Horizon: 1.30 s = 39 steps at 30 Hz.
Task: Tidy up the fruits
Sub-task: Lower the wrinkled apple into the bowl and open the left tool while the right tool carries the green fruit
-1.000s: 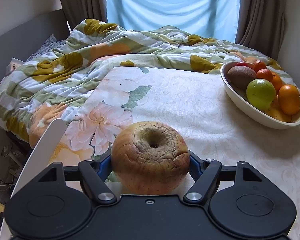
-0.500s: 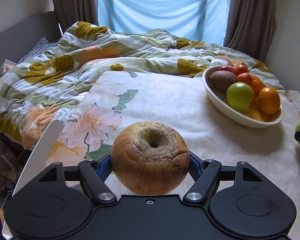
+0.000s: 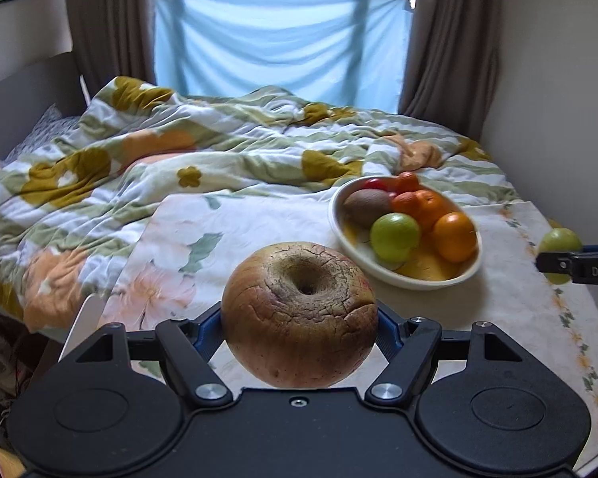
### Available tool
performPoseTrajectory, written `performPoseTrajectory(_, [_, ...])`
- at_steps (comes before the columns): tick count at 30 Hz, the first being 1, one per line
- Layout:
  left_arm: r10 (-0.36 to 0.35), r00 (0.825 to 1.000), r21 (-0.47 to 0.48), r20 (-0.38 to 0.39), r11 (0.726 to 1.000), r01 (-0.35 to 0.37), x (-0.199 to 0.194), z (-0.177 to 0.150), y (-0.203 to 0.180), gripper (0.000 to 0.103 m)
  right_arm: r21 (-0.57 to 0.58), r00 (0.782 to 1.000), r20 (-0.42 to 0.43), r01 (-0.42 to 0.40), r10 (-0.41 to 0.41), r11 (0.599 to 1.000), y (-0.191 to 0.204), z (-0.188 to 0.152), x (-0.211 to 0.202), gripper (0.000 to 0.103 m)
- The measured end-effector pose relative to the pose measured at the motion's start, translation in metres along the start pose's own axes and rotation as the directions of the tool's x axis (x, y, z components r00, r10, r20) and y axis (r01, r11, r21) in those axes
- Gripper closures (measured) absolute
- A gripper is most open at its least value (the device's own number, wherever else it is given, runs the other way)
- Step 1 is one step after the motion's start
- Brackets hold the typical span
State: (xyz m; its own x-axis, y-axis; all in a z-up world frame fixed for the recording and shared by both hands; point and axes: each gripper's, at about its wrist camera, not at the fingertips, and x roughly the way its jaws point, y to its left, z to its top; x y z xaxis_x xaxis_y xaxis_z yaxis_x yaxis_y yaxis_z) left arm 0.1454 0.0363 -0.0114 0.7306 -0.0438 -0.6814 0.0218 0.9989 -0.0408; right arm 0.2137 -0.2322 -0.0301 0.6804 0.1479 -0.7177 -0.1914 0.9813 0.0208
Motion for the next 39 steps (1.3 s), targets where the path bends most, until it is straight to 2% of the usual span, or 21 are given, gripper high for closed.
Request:
performPoseTrajectory(9, [-0.094, 0.995, 0.069, 0.020, 0.993, 0.093, 0.000, 0.030, -0.026, 0.025, 0.013, 0.999, 0.035, 0.002, -0.003, 1.000, 0.004, 0.031, -0.026, 0.035])
performPoseTrajectory(16, [-0.116, 0.993, 0.094, 0.013, 0.989, 0.114, 0.020, 0.047, -0.046, 0.025, 0.003, 0.998, 0.062, -0.013, 0.013, 1.000, -0.001, 0.051, -0.026, 0.035])
performPoseTrajectory(24, [-0.118, 0.993, 0.088, -0.015, 0.989, 0.119, 0.058, 0.061, -0.077, 0.025, -0.026, 0.994, 0.073, -0.078, 0.080, 0.997, -0.014, 0.074, -0.005, 0.035])
performPoseTrajectory(39, [-0.063, 0.993, 0.127, -0.099, 0.989, 0.076, 0.123, 0.054, -0.121, 0.025, -0.107, 0.987, 0.025, -0.154, 0.158, 0.982, -0.037, 0.108, 0.053, 0.035])
